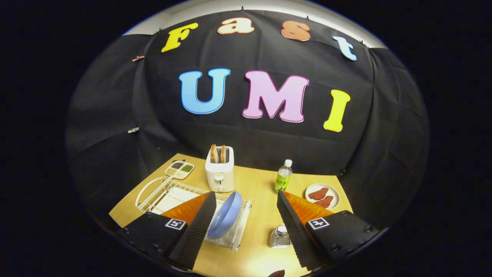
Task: Take the plate from the dish rack, then take the spoon from the basket and place it into the plate.
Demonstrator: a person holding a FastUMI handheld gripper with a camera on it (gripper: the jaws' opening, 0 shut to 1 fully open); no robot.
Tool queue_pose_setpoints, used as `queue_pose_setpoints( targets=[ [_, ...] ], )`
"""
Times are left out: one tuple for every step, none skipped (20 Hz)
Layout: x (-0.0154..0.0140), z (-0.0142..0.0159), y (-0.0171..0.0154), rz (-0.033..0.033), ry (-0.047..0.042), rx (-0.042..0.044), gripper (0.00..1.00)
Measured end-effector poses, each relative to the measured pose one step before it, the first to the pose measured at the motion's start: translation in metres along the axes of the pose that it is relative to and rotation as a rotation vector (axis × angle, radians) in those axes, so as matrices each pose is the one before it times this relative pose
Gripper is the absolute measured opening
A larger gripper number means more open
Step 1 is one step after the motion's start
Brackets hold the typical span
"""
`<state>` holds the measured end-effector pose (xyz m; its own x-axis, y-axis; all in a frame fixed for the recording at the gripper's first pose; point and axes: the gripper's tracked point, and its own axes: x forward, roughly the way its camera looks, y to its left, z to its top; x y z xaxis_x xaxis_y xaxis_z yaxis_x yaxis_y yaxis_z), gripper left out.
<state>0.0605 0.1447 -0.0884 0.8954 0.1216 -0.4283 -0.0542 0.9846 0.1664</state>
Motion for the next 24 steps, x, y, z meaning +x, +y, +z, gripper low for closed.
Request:
queue_pose_setpoints(
  targets=[
    [0.00804,-0.00627,0.00551,0.00048,0.03279,-0.00008,0.98],
    [0.0092,-0.00612,0.00565,0.0001,0.03015,0.00266,0.97],
    [0.00988,-0.00683,0.00421,-0.00485,0.03498,0.00628,0.97],
    [0.00936,-0.00852,0.00327,-0.00591,0.03941,0.00966,0.96],
    [0.00986,-0.00891,0.00313,-0.00804,0.04498,0.01266,0.96],
    [0.01,-0.00725,0.00432,-0.00307,0.04119,0.01455,0.96],
    [0.00998,-0.00662,0.00337,-0.00282,0.03856,0.01193,0.96],
    [0.00812,-0.00633,0.00071,-0.00522,0.03672,0.00991,0.96],
    [0.01137,-0.00894,0.00074,-0.00812,0.03416,0.00337,0.96],
    [0.01365,-0.00812,0.00044,-0.01614,0.03664,0.00304,0.95],
    [0.01077,-0.00531,-0.00088,-0.01421,0.03268,0.00569,0.94],
    [0.01052,-0.00487,-0.00075,-0.01359,0.02801,0.01368,0.91],
    [0.00942,-0.00533,0.00031,-0.00957,0.02728,0.01457,0.88],
    [0.00937,-0.00509,-0.00019,-0.01297,0.0249,0.01114,0.81],
    [0.00937,-0.004,-0.00026,-0.01491,0.02102,0.0102,0.75],
    [0.0083,-0.00398,0.00015,-0.01436,0.02129,0.00847,0.69],
    [0.00608,-0.00314,-0.00137,-0.01883,0.01551,0.0092,0.67],
    [0.00498,-0.0012,0.00122,-0.00646,0.01279,0.01356,0.57],
    [0.00334,0.00188,0.00065,-0.01416,0.00167,0.01927,0.47],
    [0.00248,0.00377,-0.0045,-0.03277,-0.00725,0.01327,0.38],
    [0.00248,0.00257,0.00059,-0.005,-0.00302,0.01445,0.36],
    [0.00003,0.00341,0.00073,-0.00575,0.00365,0.00455,0.34],
    [-0.00005,-0.00063,-0.00056,-0.00719,0.00803,-0.00788,0.32],
    [-0.00325,0.00323,0.00028,-0.00685,-0.00079,-0.01192,0.31]
  ],
)
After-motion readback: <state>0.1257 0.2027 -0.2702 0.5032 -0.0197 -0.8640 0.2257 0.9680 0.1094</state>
